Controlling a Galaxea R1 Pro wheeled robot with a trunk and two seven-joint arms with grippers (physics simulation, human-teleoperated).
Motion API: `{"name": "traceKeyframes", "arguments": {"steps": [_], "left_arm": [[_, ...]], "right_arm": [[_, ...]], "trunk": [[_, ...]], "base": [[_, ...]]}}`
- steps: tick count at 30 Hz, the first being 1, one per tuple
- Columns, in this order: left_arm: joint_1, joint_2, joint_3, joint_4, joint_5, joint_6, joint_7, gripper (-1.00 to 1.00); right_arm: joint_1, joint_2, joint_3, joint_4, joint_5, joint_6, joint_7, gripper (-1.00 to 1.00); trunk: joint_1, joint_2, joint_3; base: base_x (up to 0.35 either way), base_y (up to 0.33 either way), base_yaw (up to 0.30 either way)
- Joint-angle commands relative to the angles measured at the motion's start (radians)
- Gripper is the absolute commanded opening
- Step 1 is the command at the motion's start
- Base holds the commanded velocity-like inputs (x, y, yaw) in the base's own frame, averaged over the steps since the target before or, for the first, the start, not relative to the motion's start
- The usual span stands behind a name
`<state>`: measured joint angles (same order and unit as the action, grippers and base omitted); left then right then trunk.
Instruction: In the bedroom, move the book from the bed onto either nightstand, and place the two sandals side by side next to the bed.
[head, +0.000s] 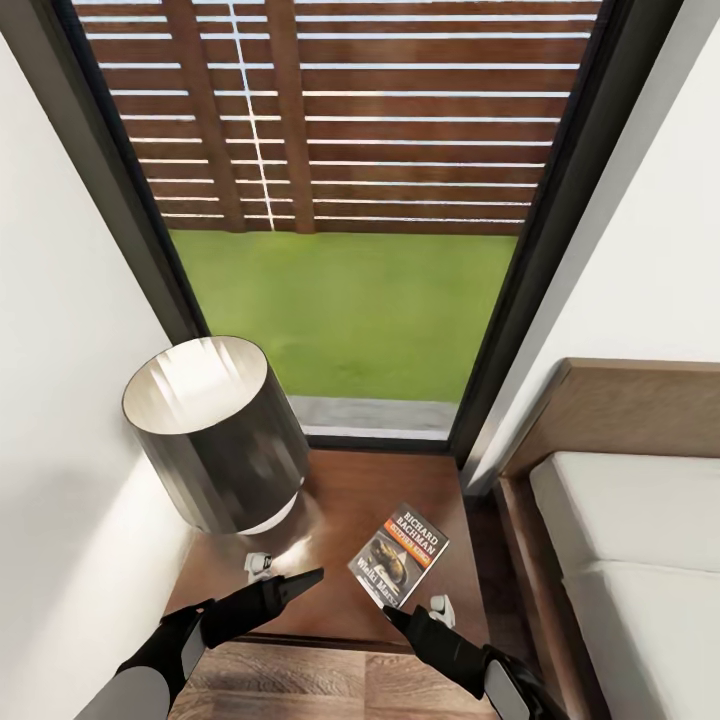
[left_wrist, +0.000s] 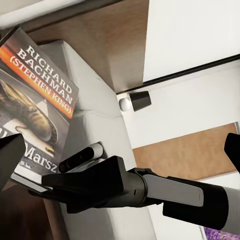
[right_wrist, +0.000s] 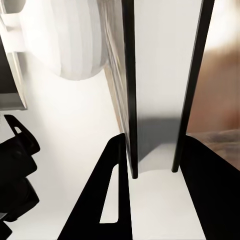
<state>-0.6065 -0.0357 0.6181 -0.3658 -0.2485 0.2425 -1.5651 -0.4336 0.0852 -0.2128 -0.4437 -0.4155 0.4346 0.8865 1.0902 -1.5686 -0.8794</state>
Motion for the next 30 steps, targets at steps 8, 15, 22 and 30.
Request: {"name": "traceKeyframes", "arguments": {"steps": [8,15,22,30], "left_arm": [[-0.001,-0.001,0.008,-0.002,-0.011,0.012,-0.006,1.0],[-0.001,-0.001,0.009,-0.002,-0.011,0.012,-0.006,1.0],[-0.001,-0.001,0.009,-0.002,-0.011,0.012,-0.006,1.0],[-0.001,-0.001,0.008,-0.002,-0.011,0.012,-0.006,1.0]], "right_arm": [[-0.001,0.001,-0.005,0.005,-0.059,0.158,0.003,-1.0],[0.0,0.0,-0.005,0.004,-0.093,0.17,0.003,-1.0],[0.0,0.0,-0.005,0.003,-0.094,0.17,0.003,-1.0],[0.0,0.0,-0.005,0.003,-0.094,0.17,0.003,-1.0]], "trunk": [[0.0,0.0,-0.001],[0.0,0.0,-0.001],[0.008,-0.014,-0.007],[0.008,-0.014,-0.007]], "base": [[0.0,0.0,0.0],[0.0,0.0,0.0],[0.0,0.0,0.0],[0.0,0.0,0.0]]}}
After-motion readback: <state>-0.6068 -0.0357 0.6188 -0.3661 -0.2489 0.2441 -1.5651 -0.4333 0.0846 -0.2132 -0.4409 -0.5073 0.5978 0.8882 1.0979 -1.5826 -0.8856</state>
